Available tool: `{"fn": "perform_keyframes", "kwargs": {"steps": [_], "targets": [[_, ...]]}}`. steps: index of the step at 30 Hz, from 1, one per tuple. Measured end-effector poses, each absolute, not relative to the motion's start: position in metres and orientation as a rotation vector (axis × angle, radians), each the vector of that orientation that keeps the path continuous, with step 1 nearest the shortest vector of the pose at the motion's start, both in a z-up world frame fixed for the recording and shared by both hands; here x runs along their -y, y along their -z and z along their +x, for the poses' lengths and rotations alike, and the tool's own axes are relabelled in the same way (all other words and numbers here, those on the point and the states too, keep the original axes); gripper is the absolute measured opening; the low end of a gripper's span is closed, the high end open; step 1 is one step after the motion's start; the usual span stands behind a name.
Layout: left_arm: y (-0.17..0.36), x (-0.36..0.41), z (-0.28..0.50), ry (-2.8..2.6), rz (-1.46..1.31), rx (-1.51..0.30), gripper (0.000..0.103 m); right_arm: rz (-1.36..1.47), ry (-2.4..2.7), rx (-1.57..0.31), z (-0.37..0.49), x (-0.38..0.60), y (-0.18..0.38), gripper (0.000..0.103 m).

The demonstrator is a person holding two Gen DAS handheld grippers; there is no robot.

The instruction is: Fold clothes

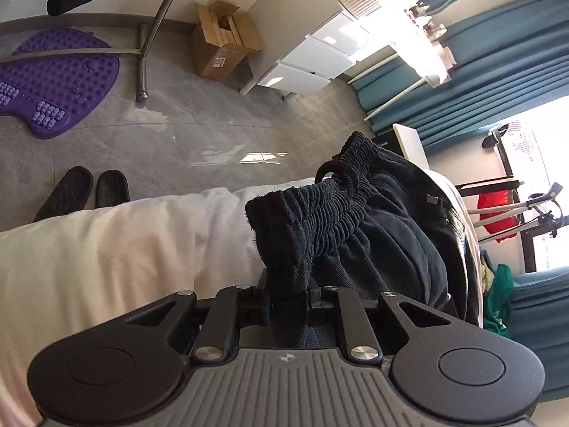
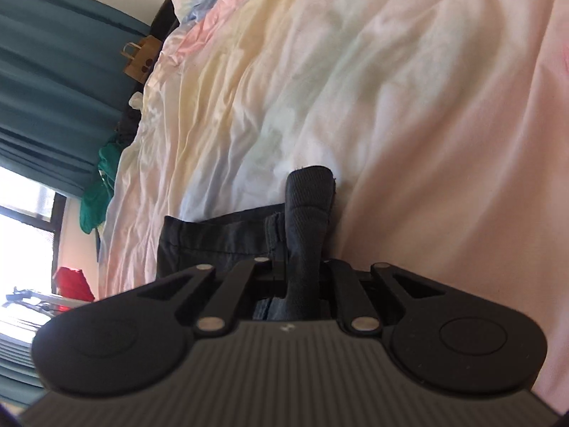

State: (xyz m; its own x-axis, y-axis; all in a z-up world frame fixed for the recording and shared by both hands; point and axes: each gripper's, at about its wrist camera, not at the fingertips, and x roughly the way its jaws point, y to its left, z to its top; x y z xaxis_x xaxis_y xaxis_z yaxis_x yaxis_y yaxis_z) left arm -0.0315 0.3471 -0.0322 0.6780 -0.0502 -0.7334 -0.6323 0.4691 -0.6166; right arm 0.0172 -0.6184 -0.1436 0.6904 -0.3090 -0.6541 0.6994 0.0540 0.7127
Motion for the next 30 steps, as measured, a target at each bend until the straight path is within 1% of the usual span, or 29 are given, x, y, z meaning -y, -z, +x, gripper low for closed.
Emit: {"fn": "perform_keyframes", "kwargs": {"steps": [2, 3, 4, 5, 6, 7, 8, 9, 10, 11, 12, 16, 20, 26, 30], "targets": [[0.032, -0.342, -0.030, -0.386, -0.990, -0.768, 0.020, 1.317, 0.790, -0.361, 0.016, 0.618, 0.144, 0.009], [0.029, -0.339, -0.026, -0.385, -0.926, -0.780, 0.021, 1.305, 0.799, -0.362, 0.017, 0.616, 0.141, 0.010], [0.026, -0.336, -0.020, -0.384, -0.857, -0.792, 0.024, 1.290, 0.809, -0.371, 0.018, 0.614, 0.138, 0.011], [0.019, -0.330, -0.020, -0.389, -0.788, -0.794, 0.031, 1.274, 0.819, -0.384, 0.020, 0.613, 0.136, 0.011], [0.011, -0.324, -0.020, -0.394, -0.720, -0.794, 0.034, 1.257, 0.830, -0.396, 0.021, 0.612, 0.134, 0.015], [0.005, -0.320, -0.022, -0.392, -0.686, -0.775, 0.047, 1.228, 0.841, -0.394, 0.022, 0.610, 0.129, 0.018], [-0.002, -0.316, -0.025, -0.389, -0.657, -0.753, 0.059, 1.194, 0.853, -0.388, 0.024, 0.608, 0.123, 0.029], [-0.009, -0.312, -0.028, -0.385, -0.628, -0.730, 0.064, 1.160, 0.864, -0.381, 0.025, 0.605, 0.117, 0.045], [-0.016, -0.309, -0.032, -0.382, -0.603, -0.700, 0.073, 1.126, 0.875, -0.375, 0.026, 0.603, 0.112, 0.055], [-0.022, -0.304, -0.034, -0.376, -0.577, -0.674, 0.081, 1.092, 0.886, -0.368, 0.027, 0.600, 0.106, 0.073], [-0.029, -0.299, -0.035, -0.369, -0.552, -0.648, 0.082, 1.058, 0.897, -0.362, 0.029, 0.598, 0.100, 0.085], [-0.057, -0.263, -0.032, -0.324, -0.424, -0.574, 0.086, 0.918, 0.923, -0.335, 0.034, 0.586, 0.076, 0.085], [-0.069, -0.210, -0.022, -0.230, -0.301, -0.533, 0.086, 0.815, 0.874, -0.294, 0.037, 0.565, 0.049, 0.085], [-0.064, -0.121, -0.005, -0.107, -0.166, -0.505, 0.086, 0.620, 0.690, -0.262, 0.050, 0.502, 0.012, 0.085], [-0.052, -0.075, 0.011, -0.046, -0.127, -0.491, 0.086, 0.540, 0.533, -0.259, 0.056, 0.459, 0.003, 0.085]]}}
